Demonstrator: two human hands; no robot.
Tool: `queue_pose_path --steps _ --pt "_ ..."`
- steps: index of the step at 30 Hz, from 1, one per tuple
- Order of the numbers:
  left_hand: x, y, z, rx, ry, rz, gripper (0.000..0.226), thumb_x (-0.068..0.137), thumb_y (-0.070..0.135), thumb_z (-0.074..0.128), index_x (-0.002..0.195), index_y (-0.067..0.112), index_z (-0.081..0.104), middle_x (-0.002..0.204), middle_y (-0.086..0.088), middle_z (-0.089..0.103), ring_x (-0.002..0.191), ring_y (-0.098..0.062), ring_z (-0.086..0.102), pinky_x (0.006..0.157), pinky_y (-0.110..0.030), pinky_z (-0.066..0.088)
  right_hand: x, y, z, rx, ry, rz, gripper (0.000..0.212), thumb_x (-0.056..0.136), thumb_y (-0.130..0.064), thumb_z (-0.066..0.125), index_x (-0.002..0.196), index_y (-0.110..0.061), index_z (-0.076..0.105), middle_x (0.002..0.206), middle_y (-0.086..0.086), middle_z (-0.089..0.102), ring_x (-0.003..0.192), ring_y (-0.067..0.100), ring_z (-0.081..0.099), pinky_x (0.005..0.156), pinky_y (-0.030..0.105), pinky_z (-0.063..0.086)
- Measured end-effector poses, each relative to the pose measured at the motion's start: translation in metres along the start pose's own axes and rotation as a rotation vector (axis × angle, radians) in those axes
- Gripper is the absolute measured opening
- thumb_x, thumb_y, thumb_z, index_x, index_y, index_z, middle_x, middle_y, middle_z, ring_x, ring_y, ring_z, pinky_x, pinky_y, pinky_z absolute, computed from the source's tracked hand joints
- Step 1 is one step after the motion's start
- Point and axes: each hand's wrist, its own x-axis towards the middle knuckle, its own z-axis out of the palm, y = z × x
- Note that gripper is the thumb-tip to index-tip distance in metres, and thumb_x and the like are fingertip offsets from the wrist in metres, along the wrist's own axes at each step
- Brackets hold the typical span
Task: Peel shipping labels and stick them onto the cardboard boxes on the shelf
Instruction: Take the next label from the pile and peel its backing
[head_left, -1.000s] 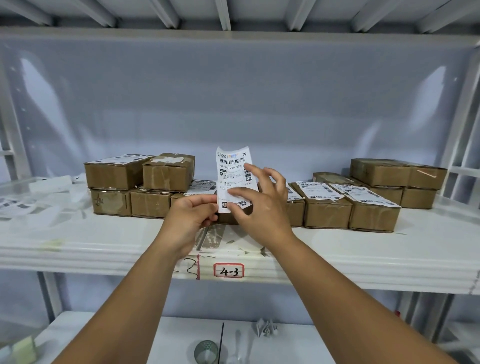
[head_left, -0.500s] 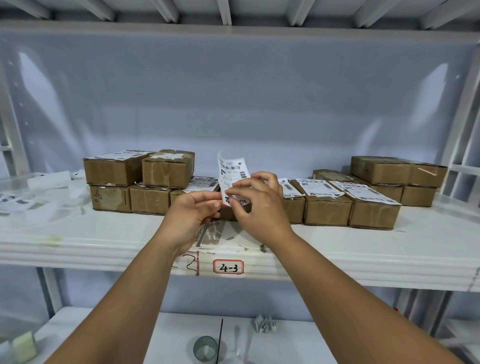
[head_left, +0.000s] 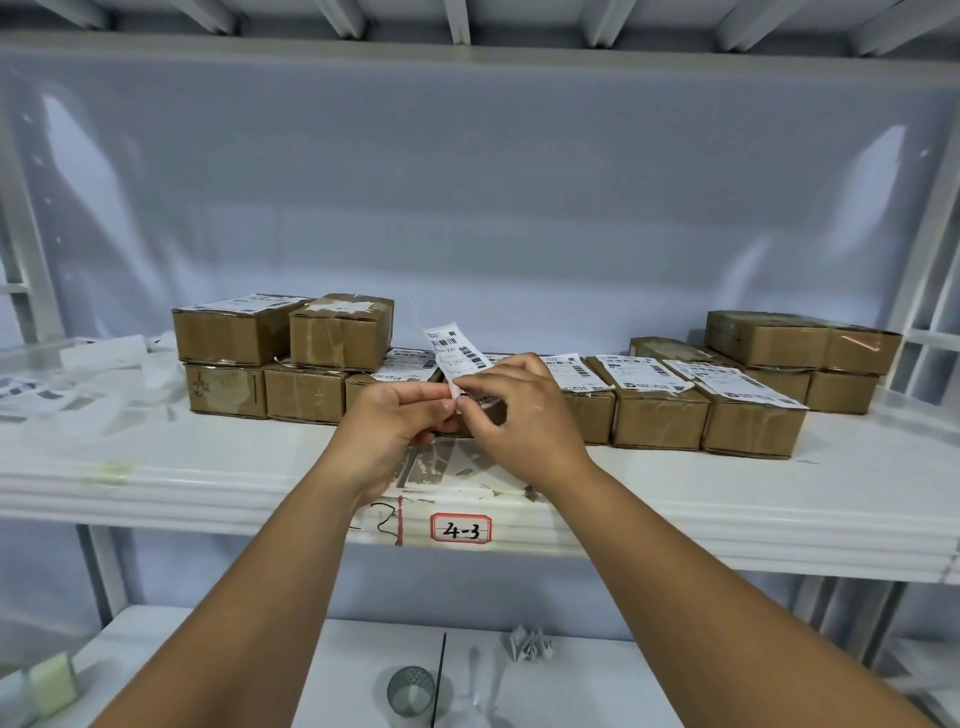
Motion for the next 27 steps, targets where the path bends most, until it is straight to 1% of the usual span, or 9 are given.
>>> queue_pose_path --steps 2,5,9,13,16,19,23,27 --pt "-0.0006 0.0006 0.0003 -0.002 -0.001 0.0 0.018 0.086 -0.003 0.058 0.083 0.01 0.071 0.068 -0.002 0.071 0.065 -0.01 0.063 0.059 -0.016 0.045 -0.0002 -0.0004 0.0001 -0.005 -0.01 -0.003 0.028 0.085 -0.031 0.061 0.108 -0.02 0.073 0.101 -0.007 0.072 0.104 0.015 0.047 0.088 0.022 0.035" --pt "-0.0013 0.002 0.0017 -0.025 0.016 -0.003 0.019 0.086 -0.006 0.057 0.081 0.008 0.069 0.064 -0.001 0.07 0.059 -0.008 0.064 0.055 -0.013 0.048 0.0 -0.0008 0.0013 -0.001 -0.016 -0.006 0.034 0.081 -0.034 0.056 0.106 -0.019 0.073 0.099 -0.007 0.072 0.101 0.015 0.048 0.087 0.022 0.035" --pt "-0.0023 0.0033 0.0027 -0.046 0.033 0.004 0.02 0.086 -0.009 0.055 0.082 0.006 0.068 0.06 0.0 0.068 0.054 -0.006 0.062 0.052 -0.014 0.049 -0.0004 -0.0024 0.0005 -0.009 -0.024 -0.005 0.03 0.082 -0.03 0.062 0.108 -0.02 0.072 0.1 -0.006 0.072 0.102 0.016 0.047 0.085 0.016 0.031" --pt "-0.0023 0.0037 0.0022 -0.055 0.033 0.008 0.019 0.086 -0.009 0.055 0.089 0.005 0.068 0.063 0.0 0.07 0.054 -0.006 0.063 0.053 -0.015 0.049 -0.0012 -0.0032 -0.0004 -0.014 -0.041 0.005 0.03 0.084 -0.028 0.065 0.113 -0.022 0.07 0.106 -0.006 0.069 0.105 0.015 0.046 0.085 0.015 0.028" --pt "-0.0018 0.0028 0.0016 -0.049 0.025 0.013 0.018 0.088 -0.005 0.054 0.091 0.007 0.068 0.066 0.001 0.07 0.059 -0.007 0.065 0.057 -0.016 0.049 -0.0011 -0.0031 -0.0011 -0.009 -0.045 0.01 0.03 0.086 -0.027 0.064 0.116 -0.021 0.068 0.107 -0.005 0.066 0.106 0.015 0.047 0.085 0.013 0.025" --pt "-0.0018 0.0016 0.001 -0.145 0.017 0.006 0.014 0.087 -0.001 0.057 0.092 0.007 0.066 0.069 -0.001 0.071 0.062 -0.009 0.067 0.063 -0.017 0.052 -0.0018 -0.0039 -0.0019 -0.001 -0.068 0.017 0.033 0.088 -0.026 0.062 0.12 -0.021 0.065 0.109 -0.004 0.062 0.108 0.013 0.046 0.087 0.015 0.027" --pt "-0.0007 0.0004 -0.0004 -0.18 -0.02 0.003 0.023 0.088 -0.008 0.052 0.096 0.009 0.065 0.077 -0.001 0.073 0.07 -0.007 0.068 0.07 -0.016 0.055 -0.0023 -0.0044 -0.0019 0.027 -0.09 0.034 0.037 0.089 -0.026 0.06 0.126 -0.023 0.061 0.114 -0.006 0.055 0.111 0.011 0.047 0.095 0.02 0.034" --pt "0.0004 -0.0001 -0.0012 -0.198 -0.025 0.004 0.025 0.088 -0.01 0.051 0.097 0.009 0.064 0.079 -0.001 0.074 0.072 -0.007 0.069 0.069 -0.015 0.054 -0.002 -0.0053 -0.002 0.021 -0.1 0.027 0.039 0.09 -0.026 0.06 0.128 -0.023 0.059 0.113 -0.005 0.054 0.11 0.012 0.048 0.094 0.021 0.035"
